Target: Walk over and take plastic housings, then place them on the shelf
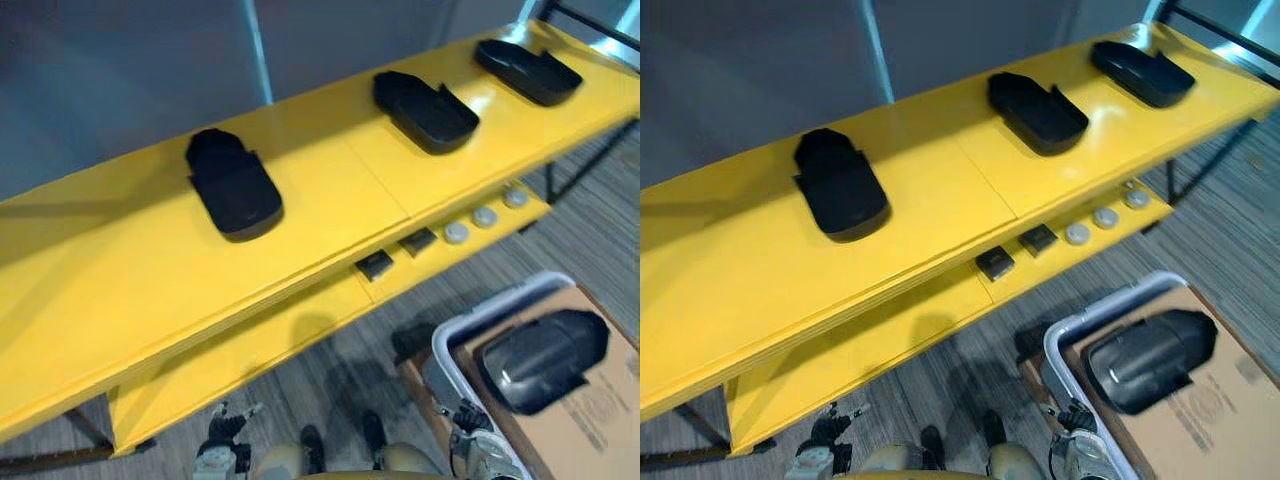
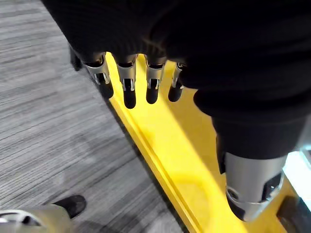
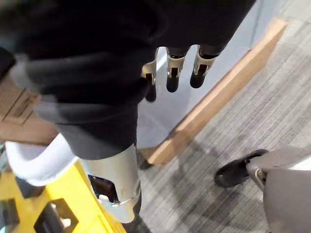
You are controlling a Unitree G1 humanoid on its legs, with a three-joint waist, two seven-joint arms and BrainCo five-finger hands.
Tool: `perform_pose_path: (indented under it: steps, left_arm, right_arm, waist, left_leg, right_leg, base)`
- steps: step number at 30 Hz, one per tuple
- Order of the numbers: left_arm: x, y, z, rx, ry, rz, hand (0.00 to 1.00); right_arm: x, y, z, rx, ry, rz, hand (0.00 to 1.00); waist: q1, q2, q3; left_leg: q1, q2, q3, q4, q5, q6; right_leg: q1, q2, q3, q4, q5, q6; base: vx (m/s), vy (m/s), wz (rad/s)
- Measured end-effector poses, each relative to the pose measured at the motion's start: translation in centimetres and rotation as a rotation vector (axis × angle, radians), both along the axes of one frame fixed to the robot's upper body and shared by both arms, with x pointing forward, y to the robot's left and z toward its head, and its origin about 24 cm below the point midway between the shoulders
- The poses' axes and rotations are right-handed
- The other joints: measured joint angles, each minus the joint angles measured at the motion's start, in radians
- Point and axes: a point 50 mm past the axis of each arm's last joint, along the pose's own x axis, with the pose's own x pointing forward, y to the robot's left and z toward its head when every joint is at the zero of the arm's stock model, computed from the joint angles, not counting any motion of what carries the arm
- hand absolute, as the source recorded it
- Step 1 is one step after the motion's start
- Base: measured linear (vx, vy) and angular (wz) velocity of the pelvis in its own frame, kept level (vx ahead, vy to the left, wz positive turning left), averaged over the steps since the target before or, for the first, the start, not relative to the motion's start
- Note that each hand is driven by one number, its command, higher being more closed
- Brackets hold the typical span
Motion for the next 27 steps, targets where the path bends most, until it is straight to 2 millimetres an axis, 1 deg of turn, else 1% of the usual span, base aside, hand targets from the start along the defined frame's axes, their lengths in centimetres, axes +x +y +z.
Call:
perform_pose_path:
  steps: [1, 2, 3, 4, 5, 6, 7, 8, 9, 10, 11, 12, 13, 14, 16, 17, 18, 20, 21, 22, 23, 24, 25, 26, 27]
  left_arm:
    - [0.2, 0.0, 0.1, 0.0, -0.006, 0.001, 0.0]
    - [0.1, 0.0, 0.1, -0.002, -0.007, 0.002, 0.0]
    - [0.0, -0.1, 0.0, -0.009, -0.003, 0.011, 0.0]
    - [-0.2, -0.2, -0.1, -0.012, 0.001, 0.012, 0.0]
    - [-0.6, -0.2, -0.3, -0.014, 0.012, 0.015, 0.0]
    - [-1.1, -0.2, -0.5, -0.014, 0.025, 0.018, 0.0]
    - [-1.3, -0.2, -0.6, -0.014, 0.03, 0.019, 0.0]
    - [-1.5, -0.1, -0.7, -0.014, 0.036, 0.02, 0.0]
    - [-1.7, -0.1, -0.7, -0.013, 0.041, 0.02, 0.0]
    - [-1.9, -0.4, -0.9, -0.021, 0.051, 0.02, 0.0]
    - [-1.8, -0.7, -0.9, -0.028, 0.051, 0.011, 0.0]
    - [-2.2, -0.9, -1.1, -0.032, 0.061, 0.014, 0.0]
    - [-2.6, -0.9, -1.3, -0.032, 0.075, 0.01, 0.0]
    - [-2.1, -1.2, -1.2, -0.032, 0.069, -0.011, 0.0]
    - [-1.5, -1.6, -1.0, -0.035, 0.055, -0.028, 0.0]
    - [-1.6, -1.6, -1.0, -0.034, 0.058, -0.028, 0.0]
    - [-1.6, -1.6, -1.0, -0.034, 0.06, -0.028, 0.0]
    - [-1.7, -1.7, -1.1, -0.038, 0.066, -0.032, 0.0]
    - [-1.9, -1.9, -1.2, -0.043, 0.077, -0.039, 0.0]
    - [-2.0, -2.1, -1.3, -0.051, 0.082, -0.05, 0.0]
    - [-2.2, -2.3, -1.4, -0.058, 0.088, -0.057, 0.0]
    - [-2.5, -3.1, -1.7, -0.077, 0.1, -0.071, 0.0]
    - [-2.5, -3.4, -1.7, -0.085, 0.1, -0.071, 0.0]
    - [-2.8, -3.7, -1.9, -0.096, 0.109, -0.07, 0.0]
    - [-3.1, -3.8, -2.0, -0.099, 0.119, -0.068, 0.0]
  right_arm:
    - [-0.1, 0.2, -0.1, 0.004, 0.005, 0.009, 0.0]
    - [-0.1, 0.3, -0.1, 0.001, 0.008, 0.022, 0.0]
    - [0.0, 0.4, -0.1, -0.001, 0.009, 0.036, 0.0]
    - [-0.1, 0.4, -0.2, -0.001, 0.012, 0.036, 0.0]
    - [-0.2, 0.4, -0.2, -0.001, 0.016, 0.036, 0.0]
    - [-0.4, 0.4, -0.3, -0.002, 0.02, 0.034, 0.0]
    - [-0.8, 0.1, -0.4, -0.007, 0.028, 0.032, 0.0]
    - [-1.0, -0.1, -0.4, -0.013, 0.032, 0.03, 0.0]
    - [-0.9, -0.2, -0.3, -0.016, 0.031, 0.031, 0.0]
    - [-0.7, -0.6, -0.2, -0.028, 0.031, 0.031, 0.0]
    - [-0.8, -1.0, -0.2, -0.034, 0.038, 0.028, 0.0]
    - [-1.0, -1.2, -0.2, -0.038, 0.048, 0.023, 0.0]
    - [-1.2, -1.4, -0.2, -0.04, 0.048, 0.015, 0.0]
    - [-1.5, -1.6, -0.3, -0.042, 0.052, 0.002, 0.0]
    - [-2.6, -1.9, -0.6, -0.038, 0.071, -0.028, 0.0]
    - [-2.6, -1.8, -0.6, -0.035, 0.071, -0.029, 0.0]
    - [-2.6, -1.7, -0.6, -0.033, 0.068, -0.029, 0.0]
    - [-2.5, -1.7, -0.5, -0.033, 0.058, -0.03, 0.0]
    - [-2.7, -1.8, -0.6, -0.033, 0.06, -0.037, 0.0]
    - [-3.1, -1.9, -0.6, -0.032, 0.062, -0.05, 0.0]
    - [-3.4, -2.1, -0.7, -0.034, 0.068, -0.059, 0.0]
    - [-3.8, -2.3, -0.7, -0.028, 0.072, -0.081, 0.0]
    - [-4.0, -2.5, -0.8, -0.027, 0.075, -0.101, 0.0]
    - [-4.2, -2.8, -0.7, -0.024, 0.073, -0.134, 0.0]
    - [-4.4, -3.0, -0.8, -0.03, 0.078, -0.151, 0.0]
  waist:
    - [0.002, 0.002, 0.001]
    - [0.007, 0.008, 0.004]
    - [0.02, 0.022, 0.012]
    - [0.021, 0.031, 0.014]
    - [0.023, 0.044, 0.012]
    - [0.021, 0.054, 0.005]
    - [0.024, 0.055, 0.002]
    - [0.027, 0.048, -0.003]
    - [0.028, 0.041, -0.007]
    - [0.031, 0.045, -0.011]
    - [0.027, 0.047, -0.015]
    - [0.037, 0.048, -0.025]
    - [0.045, 0.042, -0.034]
    - [0.042, 0.04, -0.035]
    - [0.033, 0.04, -0.036]
    - [0.019, 0.04, -0.037]
    - [0.018, 0.04, -0.037]
    - [0.022, 0.04, -0.036]
    - [0.021, 0.043, -0.035]
    - [0.022, 0.048, -0.033]
    - [0.022, 0.055, -0.035]
    - [0.016, 0.064, -0.037]
    - [0.017, 0.07, -0.036]
    - [0.018, 0.078, -0.033]
    - [0.018, 0.079, -0.032]
  left_leg:
    - [-0.003, 0.021, 0.05, 0.018, -0.011, 0.019]
    - [0.002, 0.033, 0.072, 0.022, -0.018, 0.03]
    - [0.031, 0.055, 0.125, 0.008, -0.019, 0.032]
    - [0.041, 0.068, 0.142, 0.007, -0.018, 0.031]
    - [0.053, 0.085, 0.166, 0.006, -0.017, 0.029]
    - [0.059, 0.097, 0.185, 0.004, -0.014, 0.025]
    - [0.065, 0.106, 0.219, 0.002, -0.012, 0.021]
    - [0.063, 0.107, 0.25, 0.004, -0.01, 0.011]
    - [0.056, 0.103, 0.259, 0.009, -0.013, -0.002]
    - [0.03, 0.102, 0.251, 0.033, -0.009, -0.022]
    - [0.022, 0.09, 0.174, 0.027, 0.011, -0.037]
    - [0.032, 0.089, 0.12, -0.002, 0.018, -0.039]
    - [0.047, 0.088, 0.129, -0.03, 0.027, -0.052]
    - [0.061, 0.092, 0.138, -0.04, 0.034, -0.062]
    - [0.084, 0.102, 0.152, -0.043, 0.038, -0.065]
    - [0.1, 0.115, 0.153, -0.032, 0.038, -0.066]
    - [0.102, 0.123, 0.152, -0.016, 0.037, -0.066]
    - [0.101, 0.15, 0.153, 0.066, 0.036, -0.068]
    - [0.1, 0.169, 0.145, 0.138, 0.035, -0.069]
    - [0.092, 0.177, 0.12, 0.199, 0.036, -0.068]
    - [0.065, 0.183, 0.06, 0.271, 0.041, -0.06]
    - [0.011, 0.141, -0.095, 0.282, -0.003, -0.087]
    - [0.006, 0.12, -0.145, 0.263, -0.01, -0.095]
    - [-0.01, 0.071, -0.227, 0.216, -0.013, -0.099]
    - [-0.021, 0.021, -0.3, 0.142, -0.008, -0.107]
  right_leg:
    - [-0.004, 0.0, -0.093, 0.005, 0.006, -0.017]
    - [-0.021, 0.002, -0.157, 0.047, -0.017, -0.032]
    - [-0.056, -0.003, -0.311, 0.211, -0.106, -0.086]
    - [-0.053, -0.003, -0.352, 0.257, -0.139, -0.1]
    - [-0.041, -0.009, -0.407, 0.315, -0.182, -0.106]
    - [-0.018, -0.022, -0.452, 0.349, -0.221, -0.1]
    - [0.024, -0.052, -0.501, 0.366, -0.266, -0.096]
    - [0.061, -0.08, -0.534, 0.341, -0.297, -0.082]
    - [0.084, -0.096, -0.538, 0.309, -0.302, -0.082]
    - [0.1, -0.087, -0.51, 0.217, -0.296, -0.071]
    - [0.105, -0.071, -0.483, 0.175, -0.27, -0.078]
    - [0.109, -0.054, -0.455, 0.154, -0.248, -0.087]
    - [0.104, -0.043, -0.425, 0.147, -0.227, -0.1]
    - [0.108, -0.035, -0.416, 0.145, -0.225, -0.102]
    - [0.116, -0.027, -0.413, 0.146, -0.226, -0.103]
    - [0.127, -0.022, -0.402, 0.15, -0.227, -0.104]
    - [0.128, -0.02, -0.399, 0.156, -0.229, -0.104]
    - [0.12, -0.019, -0.369, 0.195, -0.249, -0.106]
    - [0.12, -0.019, -0.342, 0.232, -0.268, -0.116]
    - [0.121, -0.017, -0.314, 0.257, -0.283, -0.116]
    - [0.124, -0.016, -0.298, 0.279, -0.299, -0.127]
    - [0.118, -0.018, -0.267, 0.297, -0.312, -0.129]
    - [0.119, -0.019, -0.249, 0.299, -0.317, -0.132]
    - [0.12, -0.027, -0.223, 0.3, -0.323, -0.138]
    - [0.119, -0.039, -0.197, 0.302, -0.326, -0.133]
  base:
    - [-0.12, 0.111, -0.9]
    - [-0.15, 0.126, -1.06]
    - [-0.12, 0.098, -0.92]
    - [-0.11, 0.088, -1.02]
    - [-0.08, 0.033, -0.71]
    - [-0.08, 0.005, -0.86]
    - [-0.08, -0.041, -0.88]
    - [-0.06, -0.077, -0.81]
    - [-0.05, -0.117, -0.82]
    - [-0.02, -0.145, -0.66]
    - [0.01, -0.166, -0.91]
    - [0.06, -0.183, -0.99]
    - [0.09, -0.156, -0.94]
    - [0.09, -0.156, -0.55]
    - [0.05, -0.109, -0.23]
    - [0.04, -0.077, -0.32]
    - [0.04, -0.084, -0.54]
    - [0.01, -0.077, -0.63]
    - [0.01, -0.042, -0.62]
    - [0.0, -0.023, -0.61]
    - [0.03, 0.068, -0.6]
    - [0.04, 0.101, -0.54]
    - [0.05, 0.175, -0.66]
    - [0.03, 0.194, -0.63]
    - [0.03, 0.205, -0.61]
